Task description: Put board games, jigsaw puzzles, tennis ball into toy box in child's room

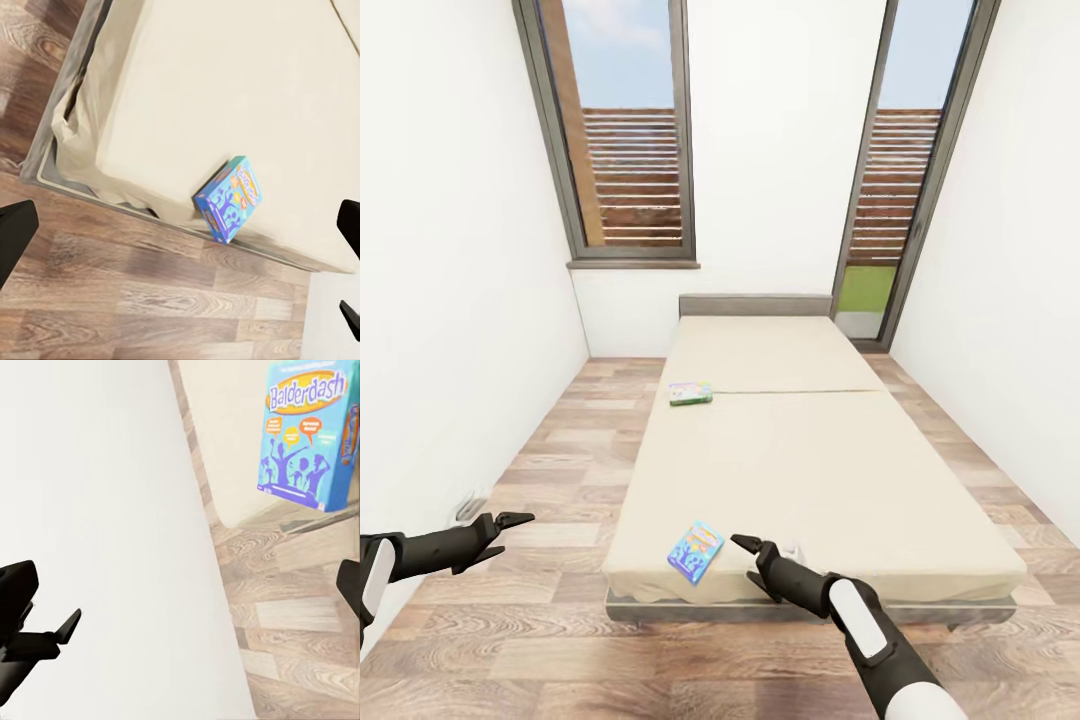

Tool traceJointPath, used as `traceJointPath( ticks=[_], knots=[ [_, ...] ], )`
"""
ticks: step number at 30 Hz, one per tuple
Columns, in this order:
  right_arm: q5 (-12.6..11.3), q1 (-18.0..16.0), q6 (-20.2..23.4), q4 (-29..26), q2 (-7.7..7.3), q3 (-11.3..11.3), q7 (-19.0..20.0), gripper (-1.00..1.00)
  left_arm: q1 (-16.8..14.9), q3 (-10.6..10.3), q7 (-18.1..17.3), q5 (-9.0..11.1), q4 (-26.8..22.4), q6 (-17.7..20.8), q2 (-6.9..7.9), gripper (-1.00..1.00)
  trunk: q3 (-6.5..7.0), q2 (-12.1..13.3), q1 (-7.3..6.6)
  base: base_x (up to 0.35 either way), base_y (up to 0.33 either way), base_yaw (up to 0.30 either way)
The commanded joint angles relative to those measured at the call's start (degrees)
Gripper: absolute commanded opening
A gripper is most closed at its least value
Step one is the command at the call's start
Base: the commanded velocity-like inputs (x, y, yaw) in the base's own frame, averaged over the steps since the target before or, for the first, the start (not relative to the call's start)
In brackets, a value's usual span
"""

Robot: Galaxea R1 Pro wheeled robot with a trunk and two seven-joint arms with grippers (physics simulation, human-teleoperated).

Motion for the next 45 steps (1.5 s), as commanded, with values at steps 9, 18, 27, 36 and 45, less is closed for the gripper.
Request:
traceJointPath(
  ticks=[9,18,27,36,45],
  knots=[
    [-0.3,-0.2,-3.2,4.1,0.69,-0.2,-0.1,1.00,0.0,0.1,0.0,0.2,0.0,0.4,-0.06,1.00,-1.67,-3.7,1.98,0.000,0.000,0.000],
    [-3.1,-0.1,-3.3,4.5,0.69,-0.3,0.1,1.00,0.0,0.0,0.0,0.2,0.0,0.4,-0.08,1.00,-3.29,-7.3,3.96,0.000,0.000,0.000],
    [-7.4,-0.1,-2.9,4.6,0.64,-0.3,-0.1,1.00,0.0,0.1,0.0,0.2,0.0,0.4,-0.08,1.00,-4.91,-10.9,5.93,0.000,0.000,0.000],
    [-7.8,-0.1,-2.7,4.6,0.76,-0.2,0.0,1.00,0.0,0.2,0.0,0.2,0.0,0.4,-0.05,1.00,-6.52,-14.5,7.91,0.000,0.000,0.000],
    [-11.7,-0.1,-2.5,4.6,1.44,-0.1,-0.1,1.00,0.0,0.3,0.0,0.3,0.0,0.4,0.01,1.00,-8.14,-18.1,9.89,0.000,0.000,0.000]
  ],
)
